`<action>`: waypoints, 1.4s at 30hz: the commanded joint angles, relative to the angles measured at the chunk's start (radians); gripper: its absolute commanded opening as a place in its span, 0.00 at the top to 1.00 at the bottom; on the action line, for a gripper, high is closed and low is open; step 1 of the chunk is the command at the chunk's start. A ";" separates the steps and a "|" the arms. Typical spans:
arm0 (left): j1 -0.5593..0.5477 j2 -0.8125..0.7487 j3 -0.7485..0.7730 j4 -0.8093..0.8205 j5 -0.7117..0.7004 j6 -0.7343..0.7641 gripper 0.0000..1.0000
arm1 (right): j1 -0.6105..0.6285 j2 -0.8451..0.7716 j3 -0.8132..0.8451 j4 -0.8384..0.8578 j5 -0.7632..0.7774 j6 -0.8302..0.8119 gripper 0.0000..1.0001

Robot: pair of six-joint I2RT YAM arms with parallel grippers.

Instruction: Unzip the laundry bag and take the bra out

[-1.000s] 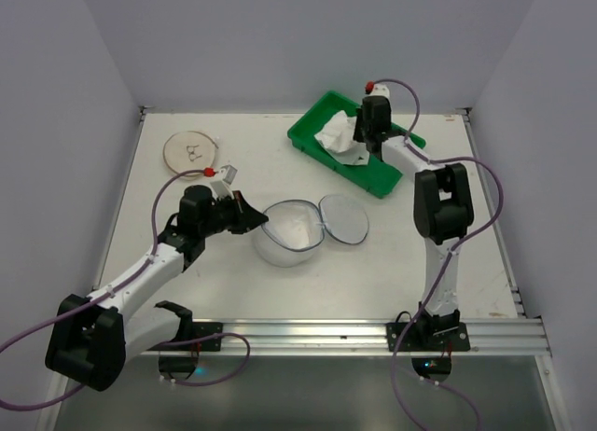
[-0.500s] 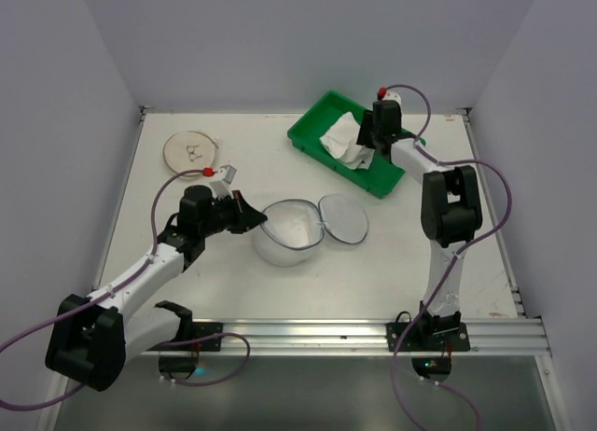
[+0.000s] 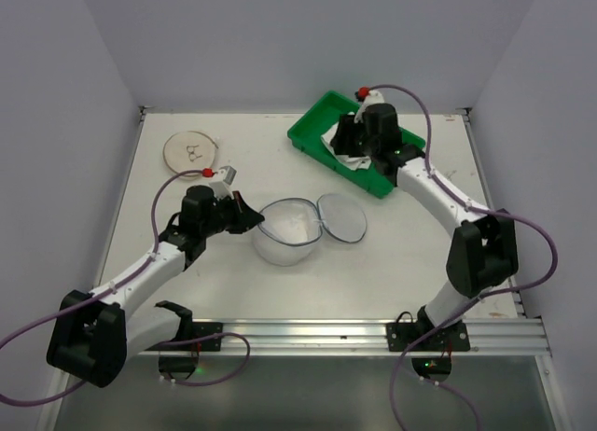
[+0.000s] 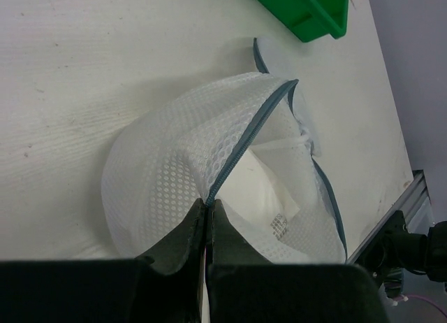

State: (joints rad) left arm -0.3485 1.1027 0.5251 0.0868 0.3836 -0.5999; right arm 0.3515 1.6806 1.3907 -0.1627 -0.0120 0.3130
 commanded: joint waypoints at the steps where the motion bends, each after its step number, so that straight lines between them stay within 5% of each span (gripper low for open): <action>1: -0.004 0.005 0.009 0.013 -0.011 0.046 1.00 | 0.165 -0.090 -0.106 0.012 -0.131 -0.046 0.45; 9: -0.004 -0.001 0.000 0.027 -0.014 0.055 1.00 | 0.333 -0.128 -0.317 0.140 -0.192 0.020 0.42; 19: -0.004 -0.014 -0.007 0.031 -0.005 0.057 1.00 | 0.458 -0.043 -0.311 0.120 -0.126 -0.025 0.30; 42: -0.003 -0.010 0.001 -0.028 -0.130 0.046 1.00 | 0.575 0.177 -0.259 0.019 0.156 -0.048 0.24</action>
State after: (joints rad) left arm -0.3485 1.0836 0.5251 0.0563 0.2886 -0.5800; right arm 0.9169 1.8275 1.1057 -0.0978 0.0898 0.2649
